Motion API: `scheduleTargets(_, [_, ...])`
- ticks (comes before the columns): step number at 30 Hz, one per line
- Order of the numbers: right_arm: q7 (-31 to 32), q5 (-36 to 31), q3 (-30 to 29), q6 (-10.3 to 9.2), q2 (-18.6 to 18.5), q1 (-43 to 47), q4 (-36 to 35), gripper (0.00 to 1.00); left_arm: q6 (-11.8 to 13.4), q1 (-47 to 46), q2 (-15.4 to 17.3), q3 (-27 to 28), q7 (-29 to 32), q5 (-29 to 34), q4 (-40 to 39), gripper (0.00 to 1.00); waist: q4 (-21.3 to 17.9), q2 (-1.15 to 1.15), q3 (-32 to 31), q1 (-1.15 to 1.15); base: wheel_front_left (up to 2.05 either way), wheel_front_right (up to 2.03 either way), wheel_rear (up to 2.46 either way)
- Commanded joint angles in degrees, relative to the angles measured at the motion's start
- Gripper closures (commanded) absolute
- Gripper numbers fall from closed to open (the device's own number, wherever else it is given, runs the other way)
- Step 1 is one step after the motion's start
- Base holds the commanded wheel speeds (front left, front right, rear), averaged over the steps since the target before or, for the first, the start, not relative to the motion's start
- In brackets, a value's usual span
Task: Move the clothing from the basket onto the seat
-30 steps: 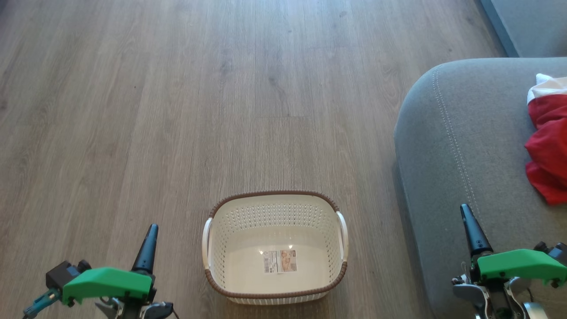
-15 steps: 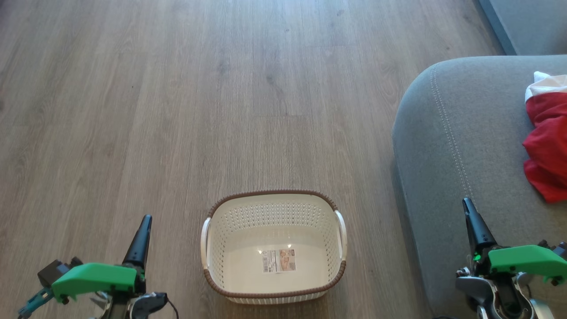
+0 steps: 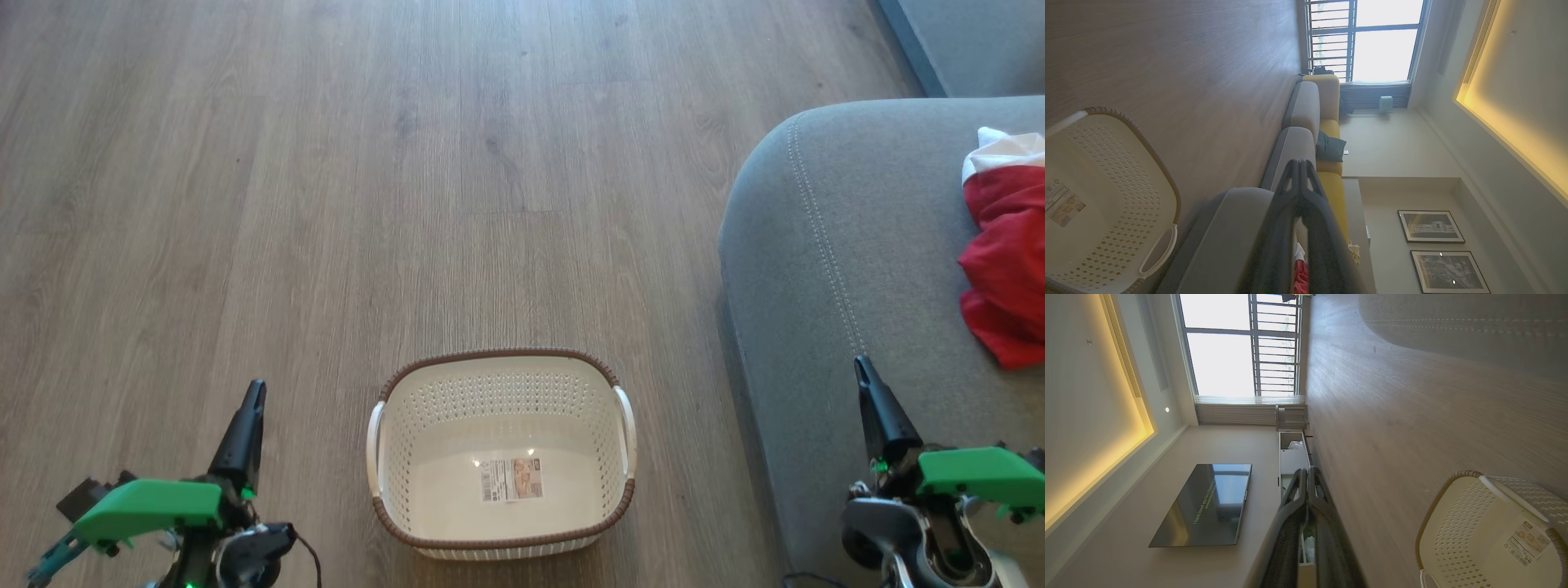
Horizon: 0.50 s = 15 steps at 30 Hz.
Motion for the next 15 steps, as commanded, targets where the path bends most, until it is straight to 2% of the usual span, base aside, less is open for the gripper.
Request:
scheduleTargets(1, [0.71,1.92,0.82,0.03,-0.7,-3.76,-2.1,1.0,-0.52,-3.44,0.52,2.72,0.72,-1.87,-1.89,1.0,-0.05,0.0,0.02,0.0,0.0,0.0,0.0])
scheduleTargets(15, [0.83,2.29,0.78,0.03,-0.7,-3.81,-2.1,1.0,-0.58,-3.5,0.36,3.04,1.01,-2.06,-1.88,1.0,-0.07,0.0,0.02,0.0,0.0,0.0,0.0])
